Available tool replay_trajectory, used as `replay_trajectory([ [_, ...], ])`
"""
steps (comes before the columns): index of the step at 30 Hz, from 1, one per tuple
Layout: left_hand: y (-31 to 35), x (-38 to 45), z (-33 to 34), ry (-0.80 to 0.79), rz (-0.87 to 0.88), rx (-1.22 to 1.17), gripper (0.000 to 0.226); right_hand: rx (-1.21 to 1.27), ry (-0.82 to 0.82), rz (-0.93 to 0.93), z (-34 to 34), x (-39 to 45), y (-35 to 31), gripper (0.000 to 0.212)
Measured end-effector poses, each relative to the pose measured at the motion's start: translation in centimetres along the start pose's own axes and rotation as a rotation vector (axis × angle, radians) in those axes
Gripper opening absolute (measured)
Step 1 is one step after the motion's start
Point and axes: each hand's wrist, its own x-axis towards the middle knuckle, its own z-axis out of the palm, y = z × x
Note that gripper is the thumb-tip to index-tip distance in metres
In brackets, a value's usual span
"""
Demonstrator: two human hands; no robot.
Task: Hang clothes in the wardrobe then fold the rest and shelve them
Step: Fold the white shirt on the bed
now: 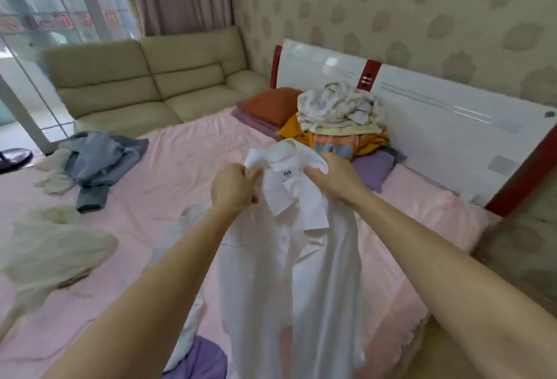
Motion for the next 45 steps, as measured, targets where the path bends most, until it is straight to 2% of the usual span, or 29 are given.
replay_trajectory([
  [2,-3.0,1.8,5.6,-0.054,-0.133,-0.049,0.045,-0.007,-0.209,0.046,2.5,1.8,5.3,0.033],
  [5,-6.8,4.6,14.7,-0.108,-0.319,-0.061,0.040,0.073,-0.387,0.167,6.7,4.8,14.3,0.014],
  [7,-9.1,5.6,19.7,-0.149,-0.423,-0.029,0.039,0.119,-0.433,0.245,9.6,5.7,19.5,0.028],
  [10,-13.3,8.1,28.8,-0.163,-0.544,0.004,0.040,0.175,-0.523,0.293,15.1,8.6,28.0,0.034],
  [12,-15.2,9.4,32.7,-0.129,-0.555,-0.021,0.036,0.201,-0.531,0.320,17.7,10.2,31.3,0.036],
  [14,-16.1,10.8,34.9,-0.064,-0.518,-0.054,0.023,0.243,-0.462,0.353,19.7,12.2,33.3,0.026],
  [15,-16.7,11.8,36.4,-0.035,-0.497,-0.073,0.025,0.258,-0.408,0.379,21.1,13.4,34.6,0.021],
  [17,-17.3,12.8,38.7,-0.030,-0.459,-0.066,0.058,0.231,-0.340,0.463,23.2,14.6,36.9,0.027],
  [19,-18.4,12.5,41.1,-0.062,-0.431,-0.021,0.064,0.092,-0.332,0.487,25.0,14.0,38.9,0.047],
  [22,-21.5,10.4,45.5,-0.166,-0.325,0.017,0.039,-0.048,-0.345,0.251,27.8,11.4,41.2,0.053],
  [24,-23.1,9.1,47.3,-0.240,-0.246,0.035,0.026,-0.141,-0.466,-0.006,29.4,10.2,41.8,0.060],
  [27,-25.2,8.5,48.9,-0.233,-0.192,0.069,0.021,-0.306,-0.665,-0.309,31.9,10.0,42.9,0.073],
  [29,-26.8,8.5,49.3,-0.183,-0.240,0.079,0.029,-0.400,-0.737,-0.419,33.5,10.5,43.7,0.074],
  [32,-28.5,8.1,49.4,-0.184,-0.325,0.191,0.035,-0.417,-0.766,-0.505,35.0,11.0,45.1,0.061],
  [34,-29.0,7.9,49.5,-0.186,-0.332,0.231,0.033,-0.394,-0.691,-0.596,35.5,11.3,45.7,0.048],
  [36,-29.5,7.7,50.0,-0.160,-0.291,0.254,0.036,-0.347,-0.602,-0.599,35.3,11.7,45.8,0.030],
  [39,-29.6,8.2,51.2,-0.100,-0.172,0.303,0.040,-0.301,-0.602,-0.523,34.4,12.5,45.6,0.007],
  [42,-29.2,8.9,52.0,-0.073,-0.113,0.300,0.037,-0.255,-0.647,-0.498,34.0,13.0,45.6,0.017],
  [45,-28.6,9.5,52.1,-0.084,-0.136,0.234,0.021,-0.215,-0.717,-0.486,34.1,13.3,45.2,0.024],
])
